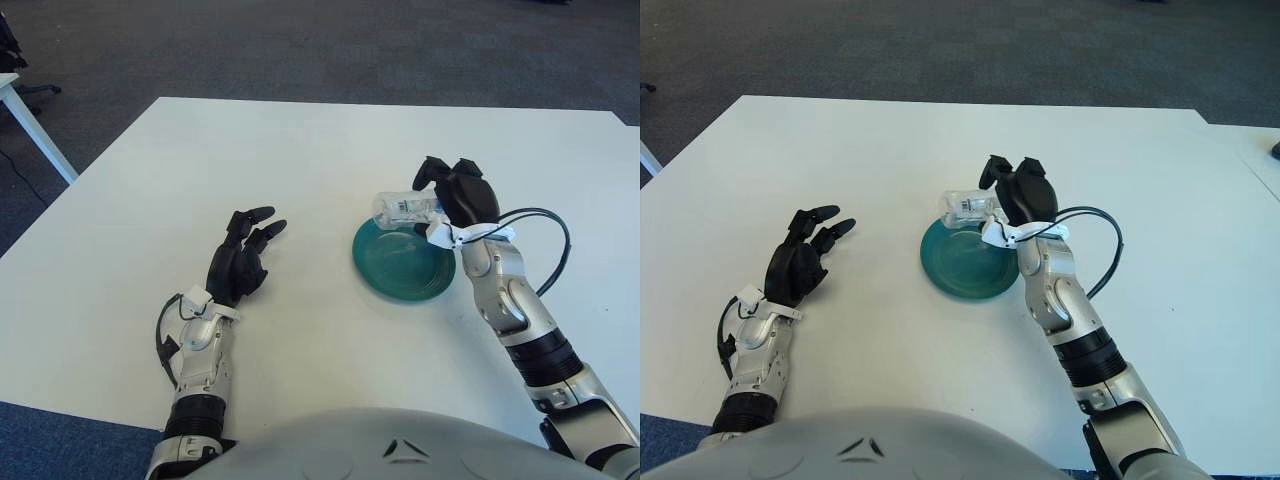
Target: Put the bottle into the plate.
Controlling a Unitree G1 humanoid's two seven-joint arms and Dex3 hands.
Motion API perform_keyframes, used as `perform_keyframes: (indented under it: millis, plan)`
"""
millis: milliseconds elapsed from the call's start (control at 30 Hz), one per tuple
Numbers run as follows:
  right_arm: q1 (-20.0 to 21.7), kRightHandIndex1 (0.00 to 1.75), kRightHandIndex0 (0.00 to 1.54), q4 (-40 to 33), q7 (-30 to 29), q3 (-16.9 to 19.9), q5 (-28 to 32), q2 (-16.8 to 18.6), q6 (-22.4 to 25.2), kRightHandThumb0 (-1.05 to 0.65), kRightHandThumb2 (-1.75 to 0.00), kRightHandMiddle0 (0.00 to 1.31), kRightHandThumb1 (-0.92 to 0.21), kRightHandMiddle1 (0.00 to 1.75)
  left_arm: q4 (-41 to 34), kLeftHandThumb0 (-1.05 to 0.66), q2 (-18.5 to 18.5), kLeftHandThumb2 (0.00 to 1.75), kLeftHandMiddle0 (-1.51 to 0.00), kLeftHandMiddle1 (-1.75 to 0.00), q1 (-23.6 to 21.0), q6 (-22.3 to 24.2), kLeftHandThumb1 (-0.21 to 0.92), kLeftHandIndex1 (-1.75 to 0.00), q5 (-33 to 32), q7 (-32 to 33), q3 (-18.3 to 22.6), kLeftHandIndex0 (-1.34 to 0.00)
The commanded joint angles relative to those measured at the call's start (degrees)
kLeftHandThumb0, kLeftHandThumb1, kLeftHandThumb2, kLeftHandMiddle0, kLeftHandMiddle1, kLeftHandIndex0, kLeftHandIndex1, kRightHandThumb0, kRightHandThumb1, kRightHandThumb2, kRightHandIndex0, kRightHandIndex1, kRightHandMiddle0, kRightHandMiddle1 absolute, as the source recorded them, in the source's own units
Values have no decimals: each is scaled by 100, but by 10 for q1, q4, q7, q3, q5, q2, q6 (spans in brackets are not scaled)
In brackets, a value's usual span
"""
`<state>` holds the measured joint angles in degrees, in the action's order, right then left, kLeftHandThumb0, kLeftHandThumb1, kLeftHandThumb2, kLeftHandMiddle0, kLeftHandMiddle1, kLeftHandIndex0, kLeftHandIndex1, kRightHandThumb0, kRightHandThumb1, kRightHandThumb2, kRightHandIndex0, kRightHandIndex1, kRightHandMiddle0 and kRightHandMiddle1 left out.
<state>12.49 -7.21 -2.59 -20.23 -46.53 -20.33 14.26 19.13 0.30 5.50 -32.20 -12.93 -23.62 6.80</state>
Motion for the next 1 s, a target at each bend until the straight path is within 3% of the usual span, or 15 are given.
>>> perform_keyframes:
  millis: [0, 567, 967]
  plan:
    - [14, 145, 102, -4, 13, -6, -14, 2, -6, -1, -175, 80, 16, 175, 26, -57, -20, 92, -33, -61, 22, -4, 92, -110, -4, 9, -8, -7]
    - [-8, 146, 101, -70, 119, -56, -78, 19, 25, -1, -175, 80, 16, 175, 26, -57, -26, 92, -33, -61, 20, -5, 92, -110, 5, 21, -16, -7]
    - [-33, 162, 94, -104, 147, -58, -97, 19, 21, -1, -175, 74, 11, 175, 25, -57, -26, 92, -33, -61, 19, -4, 92, -110, 6, 24, -18, -7]
